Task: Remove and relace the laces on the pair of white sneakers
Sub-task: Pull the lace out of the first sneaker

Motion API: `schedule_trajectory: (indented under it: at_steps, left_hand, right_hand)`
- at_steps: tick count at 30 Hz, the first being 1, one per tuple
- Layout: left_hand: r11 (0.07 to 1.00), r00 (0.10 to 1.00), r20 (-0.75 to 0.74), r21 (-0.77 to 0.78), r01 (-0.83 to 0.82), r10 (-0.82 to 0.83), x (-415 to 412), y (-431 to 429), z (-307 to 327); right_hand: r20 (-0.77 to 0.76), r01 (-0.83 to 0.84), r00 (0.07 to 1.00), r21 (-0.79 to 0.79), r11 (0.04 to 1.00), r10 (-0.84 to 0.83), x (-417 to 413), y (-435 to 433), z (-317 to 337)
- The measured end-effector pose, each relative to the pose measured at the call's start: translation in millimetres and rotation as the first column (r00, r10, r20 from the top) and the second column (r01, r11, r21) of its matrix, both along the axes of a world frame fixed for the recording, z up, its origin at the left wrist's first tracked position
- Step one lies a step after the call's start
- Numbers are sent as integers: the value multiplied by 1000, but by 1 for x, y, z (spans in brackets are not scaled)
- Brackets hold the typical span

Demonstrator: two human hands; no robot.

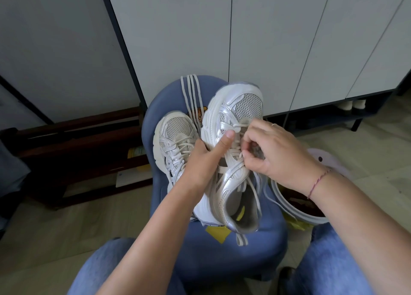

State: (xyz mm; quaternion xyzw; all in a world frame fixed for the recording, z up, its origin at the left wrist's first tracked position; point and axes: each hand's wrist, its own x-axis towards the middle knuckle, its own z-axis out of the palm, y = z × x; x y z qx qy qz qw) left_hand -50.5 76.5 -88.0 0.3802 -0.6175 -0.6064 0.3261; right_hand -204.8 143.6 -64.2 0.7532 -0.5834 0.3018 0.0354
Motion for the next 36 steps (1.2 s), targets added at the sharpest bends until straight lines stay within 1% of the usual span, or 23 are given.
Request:
schedule_trajectory:
  at_steps: [2,4,8,12,13,15,22,23,24,25,27,28,29,30,33,36]
  left_hand:
    - [1000,1000,7,-5,9,-9,1,0,-1]
    - [1000,1000,-4,22,7,-7,0,-1,-1]
    - [998,1000,-27,54,-11,13,1,1,-2]
    - [995,999,-29,95,-31,34,1,3,-5]
    - [995,999,-33,95,-24,27,0,3,-5]
    - [997,998,-59,71,-7,11,1,3,-5]
    - [998,998,-66,56,-11,14,1,5,-4]
    - [998,997,-70,58,-9,13,1,5,-4]
    - [998,997,-72,64,-7,11,1,6,-4]
    - [997,997,-78,76,-2,8,1,7,-3]
    - [995,996,-86,104,-4,13,2,6,-2]
    - [994,995,-94,113,-7,17,2,6,-2]
    - [993,995,-98,117,-14,25,2,5,-2]
    - [993,994,-98,117,-32,43,1,5,-2]
    - [993,995,-81,105,-50,59,2,2,-4]
    - [995,996,-73,87,-50,57,2,3,-4]
  right_hand:
    - [94,-32,995,57,998,27,0,2,-1]
    - [202,-64,978,82,995,46,-1,3,-2]
    - [464,-108,885,148,983,27,-3,5,-1]
    - [558,-158,829,178,971,33,-2,10,3]
    - [560,-180,827,187,966,46,-2,11,4]
    - [521,-193,851,190,963,68,-1,12,6]
    - [344,-66,939,216,974,-13,4,10,5]
    - [345,-68,938,213,975,-9,3,9,4]
    - [382,-80,924,208,975,-6,2,9,3]
    - [452,-101,892,202,974,-1,2,9,2]
    - [637,-162,771,166,973,20,1,8,2]
    - [701,-179,713,145,973,27,1,8,1]
    - [723,-180,690,136,974,27,1,8,1]
    - [705,-169,709,138,976,23,2,8,0]
    - [538,-115,843,153,982,15,6,9,-1]
    - [398,-52,917,94,994,10,10,9,-3]
